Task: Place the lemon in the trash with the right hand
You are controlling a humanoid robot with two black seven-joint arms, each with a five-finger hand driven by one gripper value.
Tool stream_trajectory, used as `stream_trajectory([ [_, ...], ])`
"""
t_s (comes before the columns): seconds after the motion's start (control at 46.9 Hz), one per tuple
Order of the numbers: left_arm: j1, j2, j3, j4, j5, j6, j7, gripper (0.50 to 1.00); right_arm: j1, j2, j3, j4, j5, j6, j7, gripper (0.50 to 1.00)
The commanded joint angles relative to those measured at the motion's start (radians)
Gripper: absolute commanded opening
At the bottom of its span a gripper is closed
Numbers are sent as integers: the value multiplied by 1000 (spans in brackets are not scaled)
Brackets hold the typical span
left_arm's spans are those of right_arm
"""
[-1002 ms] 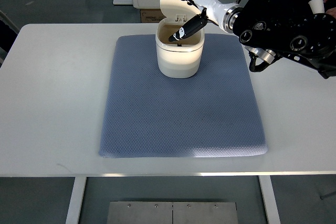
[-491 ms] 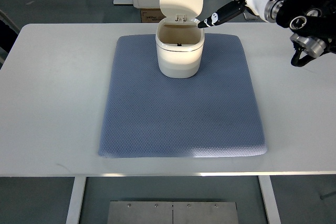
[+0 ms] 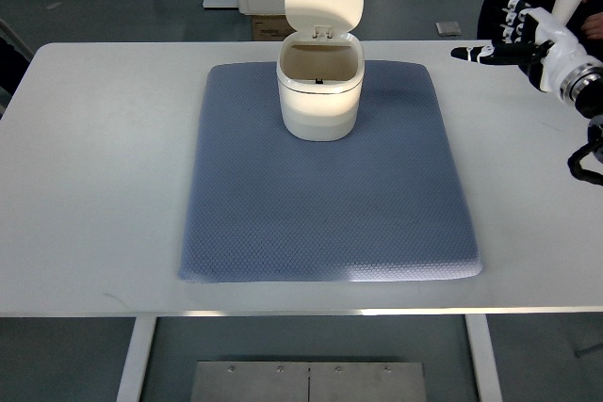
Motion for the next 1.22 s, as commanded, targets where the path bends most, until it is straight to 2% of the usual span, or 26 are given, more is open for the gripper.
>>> stream_trajectory([
  [0.0, 0, 0, 0, 0, 0, 0, 0, 1000, -99, 43, 142, -34, 9, 0, 5, 1000],
  [0.128, 0, 0, 0, 0, 0, 0, 0, 1000, -217, 121, 354, -104, 9, 1, 8, 1000],
  [0.256, 0, 0, 0, 0, 0, 0, 0, 1000, -268, 209, 503, -187, 9, 10, 13, 1000],
  [0.597, 0, 0, 0, 0, 0, 0, 0, 1000, -283, 362, 641, -307, 18, 56, 14, 1000],
  [0.832, 0, 0, 0, 0, 0, 0, 0, 1000, -315, 376, 714, -311, 93, 92, 37, 1000],
  [1.194, 0, 0, 0, 0, 0, 0, 0, 1000, -346, 379, 716, -311, 96, 98, 39, 1000],
])
